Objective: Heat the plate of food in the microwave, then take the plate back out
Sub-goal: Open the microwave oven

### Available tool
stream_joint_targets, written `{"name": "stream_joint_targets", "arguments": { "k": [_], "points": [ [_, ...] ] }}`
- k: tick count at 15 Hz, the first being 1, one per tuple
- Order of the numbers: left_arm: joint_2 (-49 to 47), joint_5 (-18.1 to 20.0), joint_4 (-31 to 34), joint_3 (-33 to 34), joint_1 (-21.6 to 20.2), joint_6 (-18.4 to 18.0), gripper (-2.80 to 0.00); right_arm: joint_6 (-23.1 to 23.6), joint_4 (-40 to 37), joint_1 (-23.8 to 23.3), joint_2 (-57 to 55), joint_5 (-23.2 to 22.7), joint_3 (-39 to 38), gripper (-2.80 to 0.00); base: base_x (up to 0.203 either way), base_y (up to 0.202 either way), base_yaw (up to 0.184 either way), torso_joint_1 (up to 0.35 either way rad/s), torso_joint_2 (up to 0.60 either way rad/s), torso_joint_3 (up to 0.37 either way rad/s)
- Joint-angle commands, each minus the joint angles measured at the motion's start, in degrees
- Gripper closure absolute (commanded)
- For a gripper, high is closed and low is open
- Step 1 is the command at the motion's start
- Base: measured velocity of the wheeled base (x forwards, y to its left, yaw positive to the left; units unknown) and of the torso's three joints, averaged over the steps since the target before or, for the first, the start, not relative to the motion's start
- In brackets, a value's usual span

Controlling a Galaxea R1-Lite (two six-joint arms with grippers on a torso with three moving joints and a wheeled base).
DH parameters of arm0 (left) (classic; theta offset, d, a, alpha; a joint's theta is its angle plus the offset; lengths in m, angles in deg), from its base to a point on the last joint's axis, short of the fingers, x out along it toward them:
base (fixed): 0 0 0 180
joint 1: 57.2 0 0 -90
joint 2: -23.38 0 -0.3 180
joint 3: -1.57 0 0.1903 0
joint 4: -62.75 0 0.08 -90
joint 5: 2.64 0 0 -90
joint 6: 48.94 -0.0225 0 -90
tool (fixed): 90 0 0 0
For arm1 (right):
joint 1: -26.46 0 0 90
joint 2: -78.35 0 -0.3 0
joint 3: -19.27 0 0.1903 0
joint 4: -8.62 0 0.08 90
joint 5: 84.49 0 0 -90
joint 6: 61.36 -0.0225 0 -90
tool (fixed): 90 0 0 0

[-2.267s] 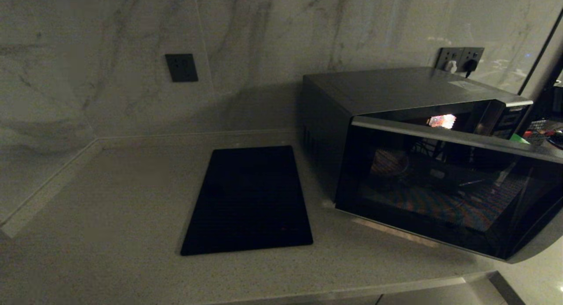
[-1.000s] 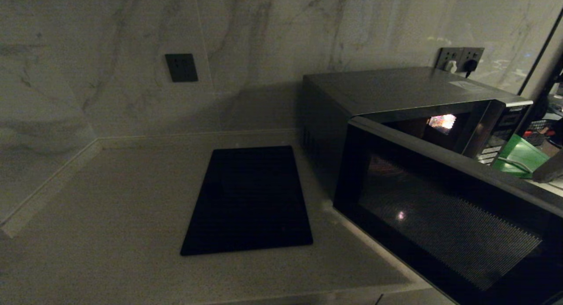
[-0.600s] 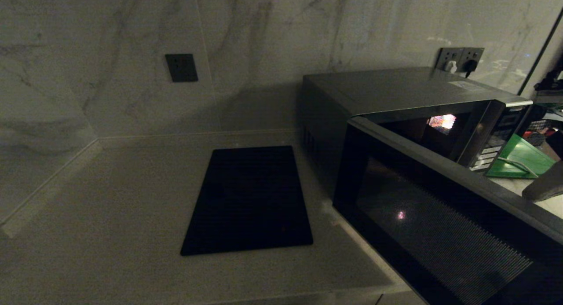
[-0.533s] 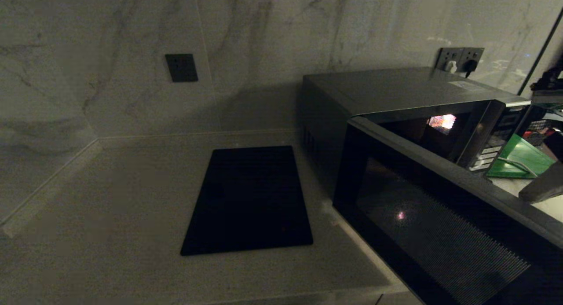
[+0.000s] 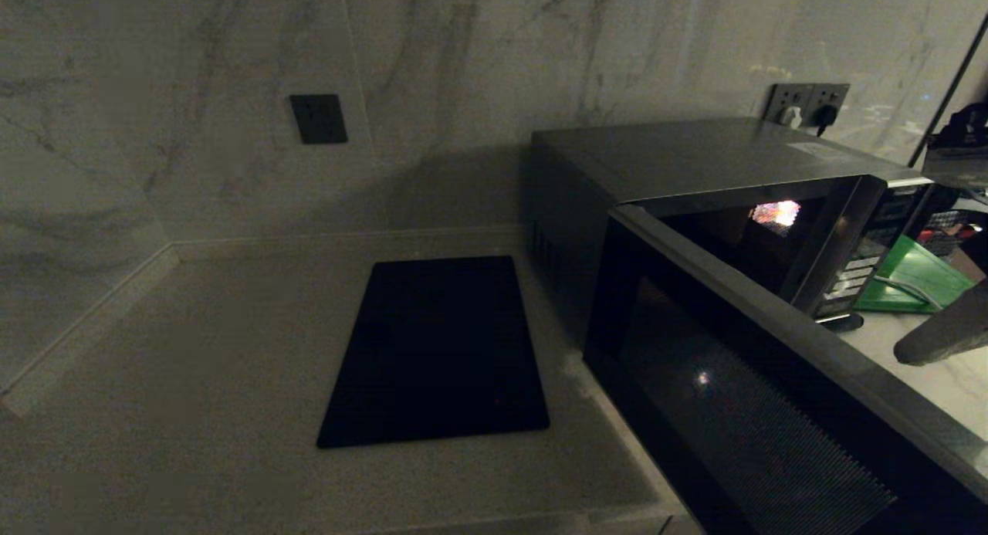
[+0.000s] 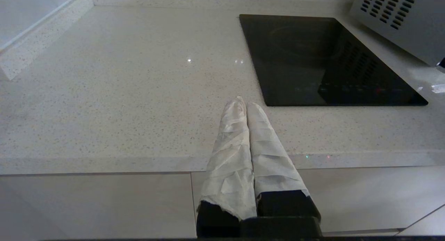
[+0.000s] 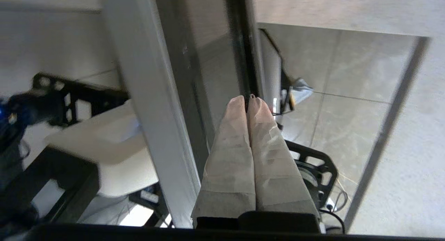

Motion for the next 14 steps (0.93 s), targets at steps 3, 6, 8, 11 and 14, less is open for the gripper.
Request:
{"name": "stream_joint_targets", "arguments": {
  "k": [3, 6, 8, 11, 14],
  "points": [
    [-0.09, -0.04, -0.05, 0.0, -0.02, 0.05, 0.0, -0.17, -0.49, 6.09, 0.6, -0.57, 0.02, 0.0, 0.0, 0.0, 0.0, 0.0, 0.0, 0.0],
    [-0.09, -0.04, -0.05, 0.0, -0.02, 0.05, 0.0, -0.26, -0.49, 11.32, 1.16, -0.62, 0.02, 0.0, 0.0, 0.0, 0.0, 0.0, 0.0, 0.0],
    [-0.09, -0.04, -0.05, 0.0, -0.02, 0.05, 0.0, -0.26, -0.49, 14.1, 1.21, -1.93, 0.02, 0.0, 0.0, 0.0, 0.0, 0.0, 0.0, 0.0],
    [-0.09, -0.04, -0.05, 0.0, -0.02, 0.05, 0.0, -0.26, -0.49, 16.46, 1.3, -2.84, 0.02, 0.0, 0.0, 0.0, 0.0, 0.0, 0.0, 0.0],
    [-0.09, -0.04, -0.05, 0.0, -0.02, 0.05, 0.0, -0.26, -0.49, 16.5, 1.38, -3.65, 0.02, 0.0, 0.0, 0.0, 0.0, 0.0, 0.0, 0.0]
  ]
}}
